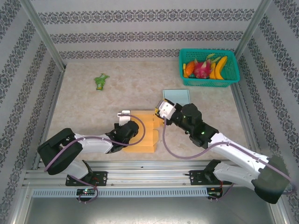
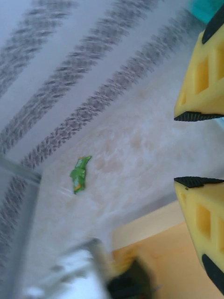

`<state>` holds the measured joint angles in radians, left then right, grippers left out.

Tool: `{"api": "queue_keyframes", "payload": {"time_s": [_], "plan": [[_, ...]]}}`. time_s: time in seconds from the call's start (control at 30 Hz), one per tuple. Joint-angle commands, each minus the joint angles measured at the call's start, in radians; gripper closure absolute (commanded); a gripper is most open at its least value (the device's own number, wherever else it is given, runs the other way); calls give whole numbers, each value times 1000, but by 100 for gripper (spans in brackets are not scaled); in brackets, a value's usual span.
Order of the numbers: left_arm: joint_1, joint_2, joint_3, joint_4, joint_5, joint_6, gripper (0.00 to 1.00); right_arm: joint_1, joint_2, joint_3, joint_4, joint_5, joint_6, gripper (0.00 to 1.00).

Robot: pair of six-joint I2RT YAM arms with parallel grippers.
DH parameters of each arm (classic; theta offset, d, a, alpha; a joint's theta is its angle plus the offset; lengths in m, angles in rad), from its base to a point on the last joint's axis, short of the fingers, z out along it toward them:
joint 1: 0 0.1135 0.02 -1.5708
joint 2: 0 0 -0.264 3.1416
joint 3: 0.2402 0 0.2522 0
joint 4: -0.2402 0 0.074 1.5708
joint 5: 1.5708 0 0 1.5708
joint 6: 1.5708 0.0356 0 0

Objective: Fold the paper box

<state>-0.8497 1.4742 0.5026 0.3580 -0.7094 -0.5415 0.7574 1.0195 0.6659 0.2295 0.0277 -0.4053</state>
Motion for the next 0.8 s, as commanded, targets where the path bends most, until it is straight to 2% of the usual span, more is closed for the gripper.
{"api": "queue_keyframes", "payload": {"time_s": [0.0, 0.07, 0.13, 0.27, 0.43, 0.67, 0.77], "plan": [[6, -38, -17, -50, -37, -60, 100, 32, 14, 47, -140, 234, 658, 64], [6, -50, -28, -51, -48, -70, 100, 36, 66, 25, -109, 200, 817, 66], [6, -61, -39, -48, -53, -76, 100, 36, 137, 33, -84, 165, 903, 67], [6, -86, -66, -36, -56, -86, 100, 37, 278, 78, -60, 128, 1006, 54], [6, -98, -66, -64, -68, -94, 100, 37, 354, 21, 93, 97, 1129, 44], [6, -121, -56, -157, -134, -148, 100, 50, 382, -16, 185, 46, 1198, 42], [7, -123, -55, -169, -135, -160, 100, 96, 346, -8, 136, 129, 1150, 43]]}}
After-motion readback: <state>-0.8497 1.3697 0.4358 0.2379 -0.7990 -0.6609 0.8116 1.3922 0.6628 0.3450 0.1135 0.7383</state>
